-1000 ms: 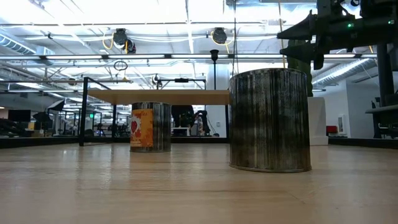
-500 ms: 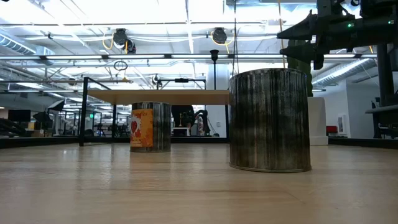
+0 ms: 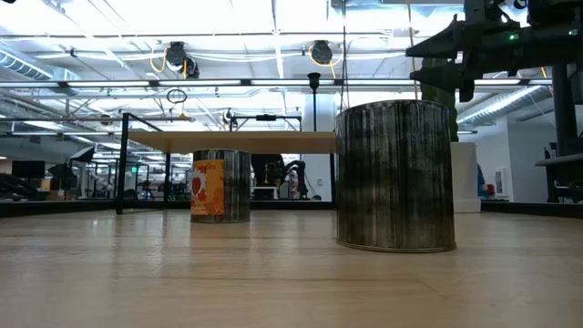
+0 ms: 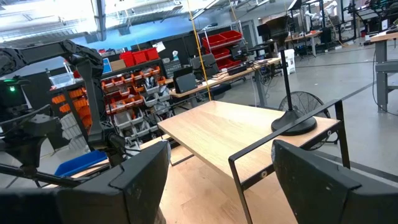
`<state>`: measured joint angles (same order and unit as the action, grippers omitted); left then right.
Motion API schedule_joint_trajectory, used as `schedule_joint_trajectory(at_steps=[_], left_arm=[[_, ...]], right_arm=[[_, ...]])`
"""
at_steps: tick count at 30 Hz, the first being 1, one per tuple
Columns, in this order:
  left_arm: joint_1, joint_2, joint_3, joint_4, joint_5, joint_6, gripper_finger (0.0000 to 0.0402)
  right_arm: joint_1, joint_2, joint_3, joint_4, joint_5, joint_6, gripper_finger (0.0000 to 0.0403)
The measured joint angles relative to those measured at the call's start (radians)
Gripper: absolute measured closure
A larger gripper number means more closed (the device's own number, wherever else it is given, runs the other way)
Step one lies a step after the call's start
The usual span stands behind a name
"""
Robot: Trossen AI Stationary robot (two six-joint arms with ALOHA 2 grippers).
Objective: Pick & Place candle stick holders
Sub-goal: Put the bottom candle holder on the shelf
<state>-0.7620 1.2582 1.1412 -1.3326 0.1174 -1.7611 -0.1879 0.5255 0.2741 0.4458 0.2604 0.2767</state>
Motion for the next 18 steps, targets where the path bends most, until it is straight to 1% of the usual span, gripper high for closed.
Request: schedule_joint_trajectory(at_steps=[2,5,9,18], left_arm=[[0.000,-0.001,0.003,0.020,-0.022,-0.003,0.0389],[0.000,-0.001,0.002,0.006,-0.039,-0.008,0.0384],[0.000,-0.001,0.002,0.010,-0.041,-0.012,0.0393],[0.000,-0.008,0.001,0.021,-0.041,0.003,0.0394]], right_arm=[[0.000,0.000,0.000,0.000,0.000,0.000,0.0128],[0.000,0.000,0.000,0.001,0.000,0.000,0.0128],[0.000,0.000,0.000,0.015,0.000,0.000,0.0128],[0.000,0.000,0.000,0.022,0.000,-0.003,0.0128]])
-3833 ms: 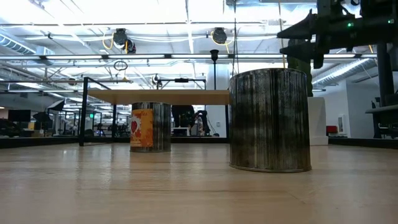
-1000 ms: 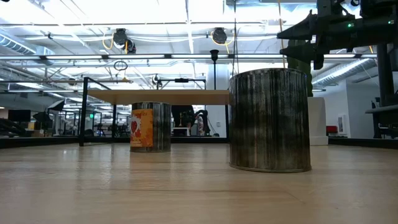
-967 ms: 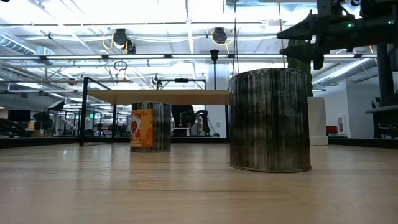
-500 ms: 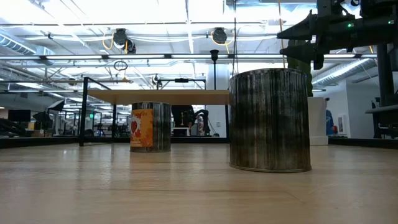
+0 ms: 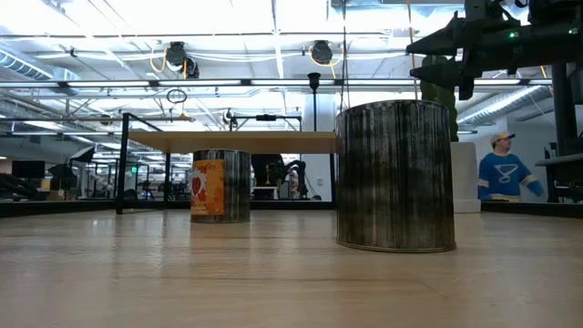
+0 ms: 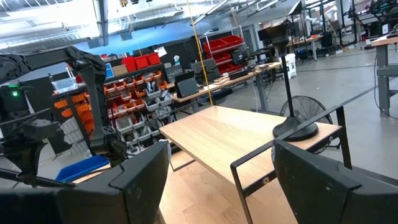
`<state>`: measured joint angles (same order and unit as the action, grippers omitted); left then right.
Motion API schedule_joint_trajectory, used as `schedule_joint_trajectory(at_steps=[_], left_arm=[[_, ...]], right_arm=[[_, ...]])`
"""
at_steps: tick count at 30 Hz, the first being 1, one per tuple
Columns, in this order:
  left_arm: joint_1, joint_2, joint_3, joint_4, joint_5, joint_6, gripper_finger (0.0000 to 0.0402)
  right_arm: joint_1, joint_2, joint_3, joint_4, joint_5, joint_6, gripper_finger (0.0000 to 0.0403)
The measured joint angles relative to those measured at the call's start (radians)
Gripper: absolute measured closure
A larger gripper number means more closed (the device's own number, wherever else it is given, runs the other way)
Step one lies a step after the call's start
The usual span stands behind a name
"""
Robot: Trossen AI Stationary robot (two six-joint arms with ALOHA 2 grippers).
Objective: Pick & Place candle stick holders
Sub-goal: Put the bottom candle holder on the shelf
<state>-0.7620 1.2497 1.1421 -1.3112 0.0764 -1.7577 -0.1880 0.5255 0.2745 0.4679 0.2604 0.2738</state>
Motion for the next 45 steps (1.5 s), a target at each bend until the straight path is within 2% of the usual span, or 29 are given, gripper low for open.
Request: schedule_joint_trajectory(at_steps=[9,16,23,31,38,45], left_arm=[[0.009,-0.072,-0.001,0.038,-0.053,-0.026,0.0394],[0.059,-0.119,0.063,0.050,-0.134,0.022,0.0394],[0.166,-0.133,0.188,0.051,-0.226,0.168,0.0394],[0.352,-0.131,0.367,0.054,-0.320,0.368,0.0394],[0.549,-0.131,0.427,0.103,-0.272,0.550,0.0394],[0.739,-0.063,0.484,0.135,-0.137,0.707,0.0395]], right_arm=[[0.000,0.000,0.000,-0.001,0.000,-0.001,0.0128],[0.000,0.000,0.000,-0.001,0.000,-0.001,0.0128],[0.000,0.000,0.000,-0.002,0.000,-0.001,0.0128],[0.000,0.000,0.000,-0.002,0.000,-0.001,0.0128],[0.000,0.000,0.000,-0.002,0.000,0.001,0.0128],[0.000,0.000,0.000,-0.002,0.000,0.002,0.0128]])
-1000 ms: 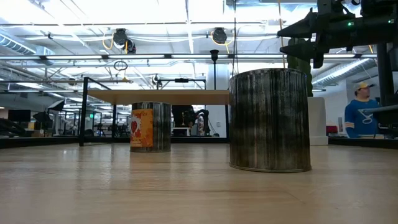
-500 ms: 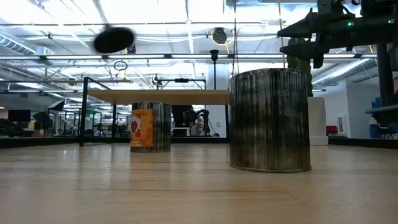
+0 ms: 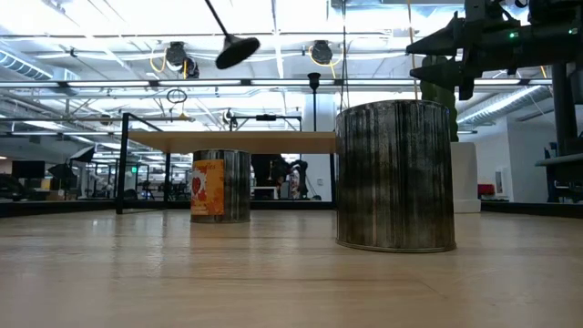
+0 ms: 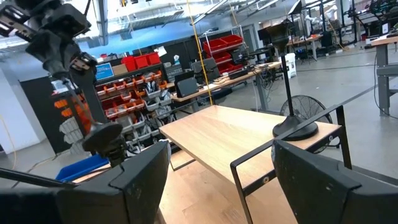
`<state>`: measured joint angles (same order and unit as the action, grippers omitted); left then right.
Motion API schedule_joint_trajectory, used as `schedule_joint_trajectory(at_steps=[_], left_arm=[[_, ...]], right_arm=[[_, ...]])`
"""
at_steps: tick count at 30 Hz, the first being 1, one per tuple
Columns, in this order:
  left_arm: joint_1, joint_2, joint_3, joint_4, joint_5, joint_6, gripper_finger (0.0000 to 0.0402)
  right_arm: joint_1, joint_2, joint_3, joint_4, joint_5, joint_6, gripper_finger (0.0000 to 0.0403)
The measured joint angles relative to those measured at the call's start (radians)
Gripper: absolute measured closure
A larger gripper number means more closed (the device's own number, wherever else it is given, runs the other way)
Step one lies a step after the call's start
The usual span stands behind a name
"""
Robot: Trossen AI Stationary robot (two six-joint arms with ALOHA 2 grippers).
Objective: Pick & Place candle stick holders
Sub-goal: Put the bottom candle holder on the shelf
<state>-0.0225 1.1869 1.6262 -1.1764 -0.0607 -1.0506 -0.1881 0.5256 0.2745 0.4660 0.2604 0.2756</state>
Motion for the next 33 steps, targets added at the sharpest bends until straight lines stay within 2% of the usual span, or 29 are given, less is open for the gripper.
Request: schedule_joint_trajectory(at_steps=[5,10,18,24,33], left_arm=[[0.122,0.097,0.067,-0.001,0.108,0.132,0.0395],[0.222,0.186,0.157,0.001,0.172,0.246,0.0395],[0.338,0.317,0.297,-0.009,0.175,0.373,0.0395],[0.419,0.401,0.365,-0.008,0.171,0.419,0.0395],[0.564,0.457,0.384,0.006,0.168,0.421,0.0395]], right_arm=[[0.000,0.000,0.000,0.000,0.000,0.000,0.0128],[0.000,0.000,0.000,0.001,0.000,0.000,0.0128],[0.000,0.000,0.000,0.001,0.000,0.004,0.0128],[0.000,0.000,0.000,0.009,-0.003,0.106,0.0128],[0.000,0.004,0.000,0.039,-0.009,0.106,0.0128]])
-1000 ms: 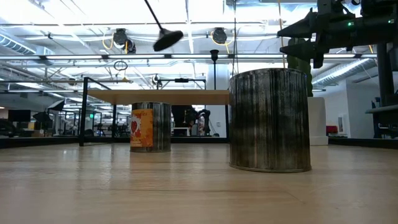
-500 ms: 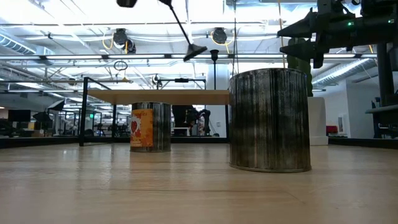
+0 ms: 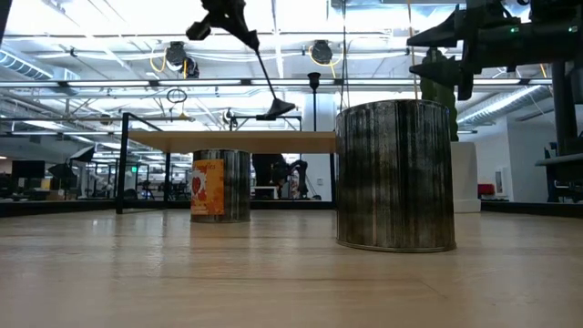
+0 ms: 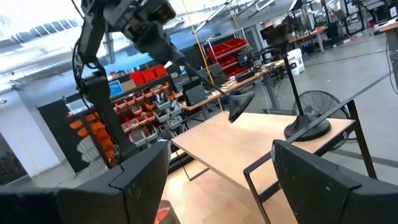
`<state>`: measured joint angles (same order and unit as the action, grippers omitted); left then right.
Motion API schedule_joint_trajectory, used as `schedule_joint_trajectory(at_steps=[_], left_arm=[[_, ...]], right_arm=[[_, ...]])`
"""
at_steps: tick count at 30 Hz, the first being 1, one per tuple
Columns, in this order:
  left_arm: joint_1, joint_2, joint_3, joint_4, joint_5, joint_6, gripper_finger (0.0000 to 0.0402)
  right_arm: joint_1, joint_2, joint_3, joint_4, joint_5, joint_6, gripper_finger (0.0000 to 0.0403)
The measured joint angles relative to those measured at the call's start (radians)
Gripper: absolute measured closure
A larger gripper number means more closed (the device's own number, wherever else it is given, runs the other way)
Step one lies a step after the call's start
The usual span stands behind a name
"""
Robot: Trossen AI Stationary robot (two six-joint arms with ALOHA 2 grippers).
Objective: Pick & Place candle stick holders
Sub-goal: Put the bottom candle holder on the shelf
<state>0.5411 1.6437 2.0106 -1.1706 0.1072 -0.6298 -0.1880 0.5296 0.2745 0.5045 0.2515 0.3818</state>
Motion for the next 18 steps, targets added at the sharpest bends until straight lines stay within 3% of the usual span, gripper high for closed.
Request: schedule_joint_trajectory(at_steps=[18], left_arm=[[0.155,0.080,0.000,0.060,0.121,-0.003,0.0395]], right_arm=[[0.000,0.071,0.000,0.001,-0.044,-0.008,0.0128]])
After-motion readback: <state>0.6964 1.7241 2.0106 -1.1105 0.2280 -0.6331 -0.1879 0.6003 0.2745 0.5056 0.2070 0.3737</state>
